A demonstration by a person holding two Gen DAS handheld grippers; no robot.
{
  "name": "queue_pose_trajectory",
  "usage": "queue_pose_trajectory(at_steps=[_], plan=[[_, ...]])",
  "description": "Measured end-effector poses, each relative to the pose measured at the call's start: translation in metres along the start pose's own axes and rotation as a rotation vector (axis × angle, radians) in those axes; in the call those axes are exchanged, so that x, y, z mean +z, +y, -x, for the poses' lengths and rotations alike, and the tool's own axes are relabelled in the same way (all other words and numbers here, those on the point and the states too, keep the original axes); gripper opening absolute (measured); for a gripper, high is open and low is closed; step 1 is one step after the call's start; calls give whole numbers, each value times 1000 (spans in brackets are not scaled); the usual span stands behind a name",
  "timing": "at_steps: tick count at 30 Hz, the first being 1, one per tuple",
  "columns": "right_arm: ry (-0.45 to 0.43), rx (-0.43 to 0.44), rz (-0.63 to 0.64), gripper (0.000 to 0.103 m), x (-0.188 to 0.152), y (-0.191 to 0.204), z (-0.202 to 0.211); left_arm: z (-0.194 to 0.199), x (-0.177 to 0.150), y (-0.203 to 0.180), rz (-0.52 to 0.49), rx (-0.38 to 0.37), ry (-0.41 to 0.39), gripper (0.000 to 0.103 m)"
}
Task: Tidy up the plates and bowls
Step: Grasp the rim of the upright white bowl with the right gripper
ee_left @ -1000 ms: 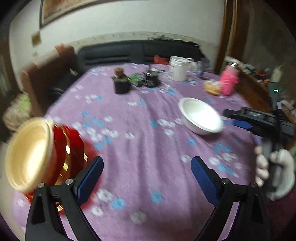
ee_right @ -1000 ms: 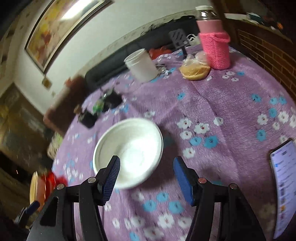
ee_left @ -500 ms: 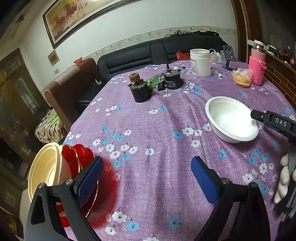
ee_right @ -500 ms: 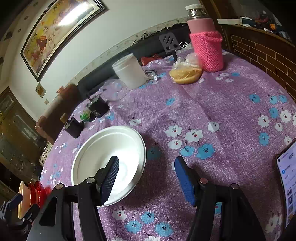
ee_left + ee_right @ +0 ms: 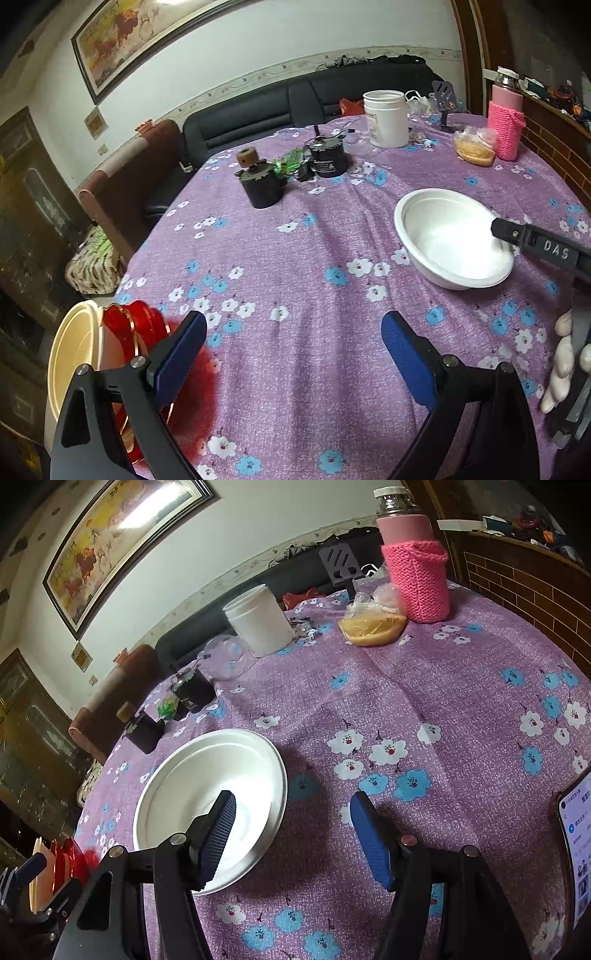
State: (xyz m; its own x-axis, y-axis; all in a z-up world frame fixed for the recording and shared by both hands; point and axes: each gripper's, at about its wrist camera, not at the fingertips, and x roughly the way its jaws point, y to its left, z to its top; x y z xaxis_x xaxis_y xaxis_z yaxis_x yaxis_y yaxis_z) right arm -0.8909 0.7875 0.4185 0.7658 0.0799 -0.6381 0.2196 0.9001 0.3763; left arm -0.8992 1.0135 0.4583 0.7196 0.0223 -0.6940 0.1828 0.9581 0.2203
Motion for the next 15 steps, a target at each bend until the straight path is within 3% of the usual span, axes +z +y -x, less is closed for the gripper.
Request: queue_pose_trajectory(at_steps=[3,4,7,9,15], plan=[[-3,7,4,69,0,1,-1,-9,14,5,45,-106,47,95],[-2,7,3,69,-1,1,-2,-16,23,9,87,-191,79,95],[10,23,-8,69,-1,0,-4,-36,41,14,169,-324,130,95],[17,38,-24,69,-1,-2,-5,-49,50,9,186,-355,145,95],[57,77,-51,69,-3,-4,-12,-92,65,-25,152,-360,196,95]])
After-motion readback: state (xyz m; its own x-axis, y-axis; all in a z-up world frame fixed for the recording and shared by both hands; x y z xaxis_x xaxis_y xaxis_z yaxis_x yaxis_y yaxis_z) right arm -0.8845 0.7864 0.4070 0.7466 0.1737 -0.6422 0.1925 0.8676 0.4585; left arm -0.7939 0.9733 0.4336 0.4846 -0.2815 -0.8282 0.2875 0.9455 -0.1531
